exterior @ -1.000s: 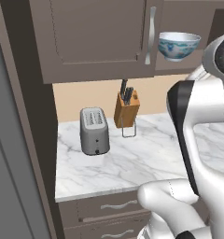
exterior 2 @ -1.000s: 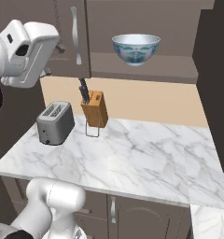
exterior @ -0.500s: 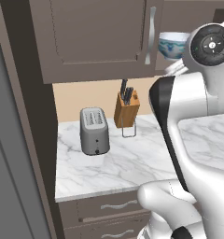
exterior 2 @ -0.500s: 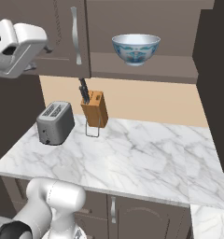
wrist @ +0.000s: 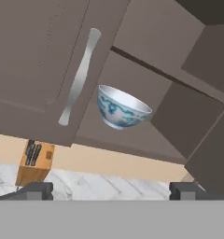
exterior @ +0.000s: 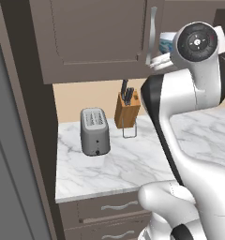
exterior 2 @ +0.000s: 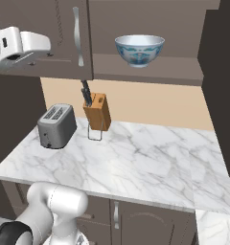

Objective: Move the bowls from the cabinet to the plates on the dining table.

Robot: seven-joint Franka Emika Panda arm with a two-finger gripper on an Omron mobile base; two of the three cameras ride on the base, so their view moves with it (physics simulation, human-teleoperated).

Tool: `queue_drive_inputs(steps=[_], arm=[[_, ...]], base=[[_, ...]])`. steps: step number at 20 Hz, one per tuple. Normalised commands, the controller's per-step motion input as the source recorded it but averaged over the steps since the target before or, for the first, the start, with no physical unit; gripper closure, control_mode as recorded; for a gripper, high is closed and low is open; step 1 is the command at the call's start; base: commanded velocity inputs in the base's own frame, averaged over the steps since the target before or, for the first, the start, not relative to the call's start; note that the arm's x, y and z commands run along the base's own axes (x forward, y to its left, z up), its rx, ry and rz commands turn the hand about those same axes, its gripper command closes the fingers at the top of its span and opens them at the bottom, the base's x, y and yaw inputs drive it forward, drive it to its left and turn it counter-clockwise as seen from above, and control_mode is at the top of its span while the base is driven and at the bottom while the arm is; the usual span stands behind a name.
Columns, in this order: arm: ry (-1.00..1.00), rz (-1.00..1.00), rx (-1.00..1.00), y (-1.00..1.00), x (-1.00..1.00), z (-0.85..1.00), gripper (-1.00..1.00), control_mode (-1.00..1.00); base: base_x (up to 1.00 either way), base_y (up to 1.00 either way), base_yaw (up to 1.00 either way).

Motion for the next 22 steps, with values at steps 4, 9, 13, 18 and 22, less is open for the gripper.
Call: queue_drive_inputs(steps=[4, 9, 13, 18, 22], arm=[[-0.01, 0.00, 0.22, 0.00, 0.42, 0.00, -1.00, -1.00], [0.00, 0.00, 0.18, 0.00, 0.40, 0.00, -1.00, -1.00], [-0.01, 0.00, 0.14, 0.00, 0.37, 0.00, -1.00, -1.00], [-0.04, 0.01, 0.08, 0.00, 0.33, -0.04, -1.00, -1.00], [-0.06, 0.01, 0.03, 0.00, 0.30, -0.10, -1.00, -1.00]], base=[[0.00, 0.00, 0.00], [0.00, 0.00, 0.00], [0.00, 0.00, 0.00], [0.00, 0.00, 0.00], [0.00, 0.00, 0.00]])
